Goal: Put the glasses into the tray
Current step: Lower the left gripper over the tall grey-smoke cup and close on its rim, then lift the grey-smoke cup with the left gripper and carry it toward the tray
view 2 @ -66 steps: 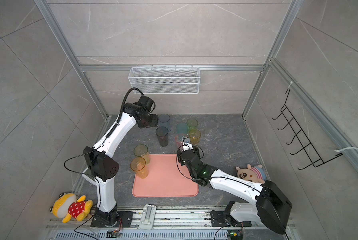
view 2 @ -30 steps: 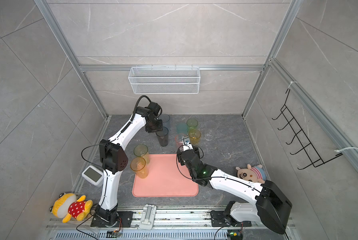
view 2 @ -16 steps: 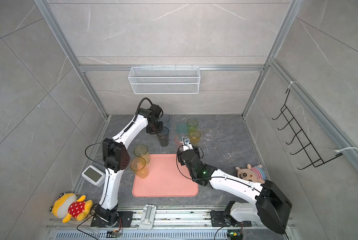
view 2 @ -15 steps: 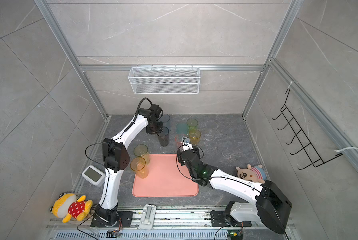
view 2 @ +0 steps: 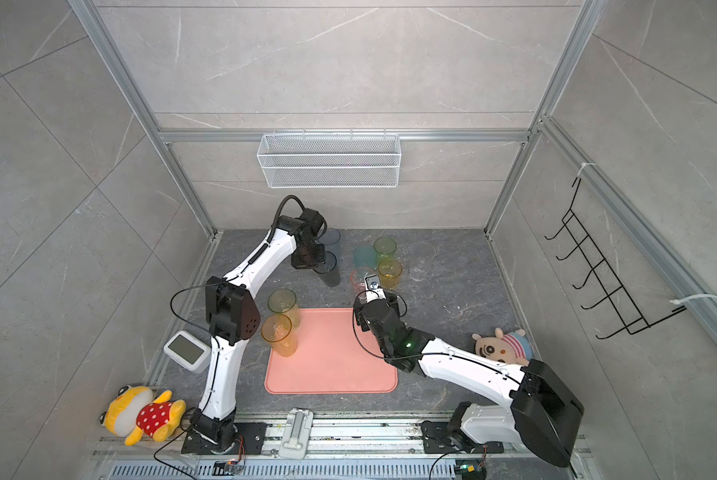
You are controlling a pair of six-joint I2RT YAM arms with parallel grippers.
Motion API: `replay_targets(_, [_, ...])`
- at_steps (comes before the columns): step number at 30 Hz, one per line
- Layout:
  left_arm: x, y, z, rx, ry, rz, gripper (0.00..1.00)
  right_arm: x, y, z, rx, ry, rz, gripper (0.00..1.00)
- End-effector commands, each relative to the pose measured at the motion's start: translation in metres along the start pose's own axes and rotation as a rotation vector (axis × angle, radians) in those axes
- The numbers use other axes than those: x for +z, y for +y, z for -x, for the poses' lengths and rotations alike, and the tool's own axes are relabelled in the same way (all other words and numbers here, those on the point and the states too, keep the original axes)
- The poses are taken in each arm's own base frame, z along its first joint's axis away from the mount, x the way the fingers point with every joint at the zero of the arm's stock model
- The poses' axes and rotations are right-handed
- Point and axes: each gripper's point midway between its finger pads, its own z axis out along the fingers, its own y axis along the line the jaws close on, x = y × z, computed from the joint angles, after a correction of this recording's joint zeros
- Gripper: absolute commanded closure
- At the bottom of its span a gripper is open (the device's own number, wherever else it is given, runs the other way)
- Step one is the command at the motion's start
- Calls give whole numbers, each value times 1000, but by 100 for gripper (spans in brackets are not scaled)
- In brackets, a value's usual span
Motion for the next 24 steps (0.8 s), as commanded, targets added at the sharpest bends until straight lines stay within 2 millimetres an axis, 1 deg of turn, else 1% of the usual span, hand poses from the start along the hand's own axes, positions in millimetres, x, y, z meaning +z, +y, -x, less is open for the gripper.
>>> replay_targets(1, [-50,-5,12,22,-93,-33,100,0,4,3,-8,1,7,26])
replay_targets(5, [-65,-9,5,45,-88,-54,100,1,4,4,-8,2,7,26])
replay_targets(9, [-86,-12,-7,72,-78,-71,100,0,3,4,-5,0,4,26])
replay_targets(16, [-126,-19,-36,130,-74,-99,100,-2,2,4,3,-8,3,26])
replay_targets(24, [-159,-24,-70,194,-70,-93,100,-2,1,4,10,-17,1,26])
